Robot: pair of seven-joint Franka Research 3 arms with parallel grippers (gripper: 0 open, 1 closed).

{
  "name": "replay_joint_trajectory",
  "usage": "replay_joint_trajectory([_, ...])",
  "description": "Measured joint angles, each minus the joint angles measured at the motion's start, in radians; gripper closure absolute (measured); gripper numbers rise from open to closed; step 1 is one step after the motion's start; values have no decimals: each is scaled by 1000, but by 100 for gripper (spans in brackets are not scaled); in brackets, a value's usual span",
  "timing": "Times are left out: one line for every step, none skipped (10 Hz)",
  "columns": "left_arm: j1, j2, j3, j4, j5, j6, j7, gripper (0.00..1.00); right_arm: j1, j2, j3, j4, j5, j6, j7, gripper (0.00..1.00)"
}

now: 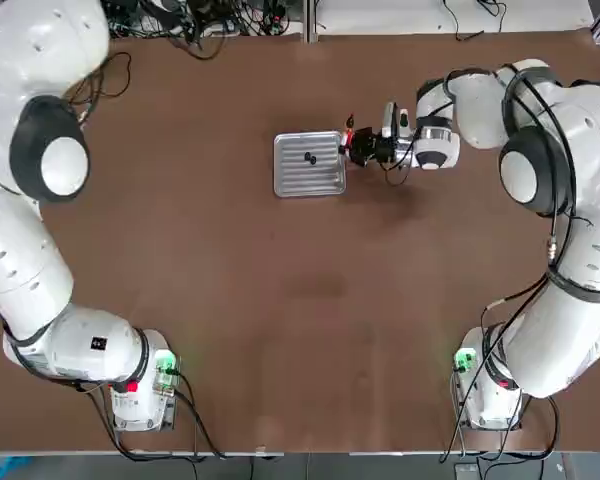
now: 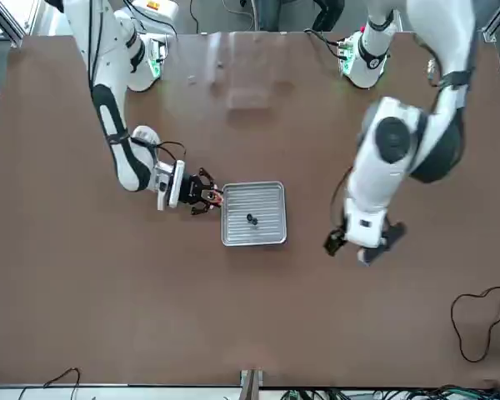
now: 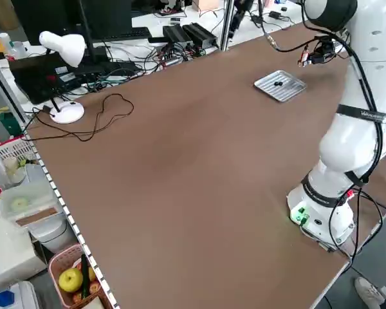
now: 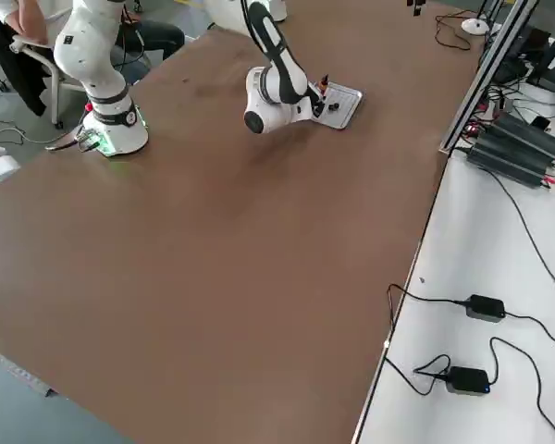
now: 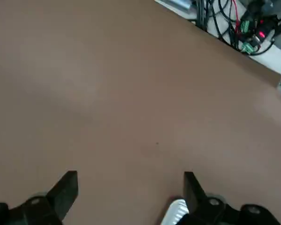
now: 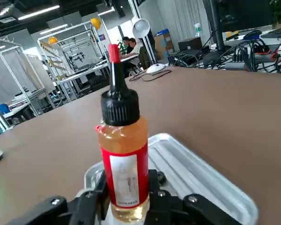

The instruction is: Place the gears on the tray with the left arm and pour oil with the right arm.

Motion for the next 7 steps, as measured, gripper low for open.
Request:
replay_joint_trajectory([65,-41,-2,0,-31,-57,118,0,49,0,1,3,63,37,0,64])
replay_joint_trajectory([117,-75,-2,0,-62,-95,229,0,89,0,1,5,122,64,0,64])
replay_joint_trajectory([154,-98,-2,-1,-79,-123,316,0,126,0,1,11,176,97,0,64])
replay_joint_trajectory([174,-114,-2,-1,-90,-156,390,0,158,0,1,24,208,144,0,64])
replay_joint_trajectory([183,-136,-1,0,-112,-201,443,0,180,0,1,39,229,193,5,64])
replay_joint_trajectory([187,-170,7,0,-134,-267,495,0,201,0,2,55,245,248,27,64])
replay_joint_trajectory([187,-213,27,-1,-155,-359,562,0,221,-1,2,71,251,308,59,64])
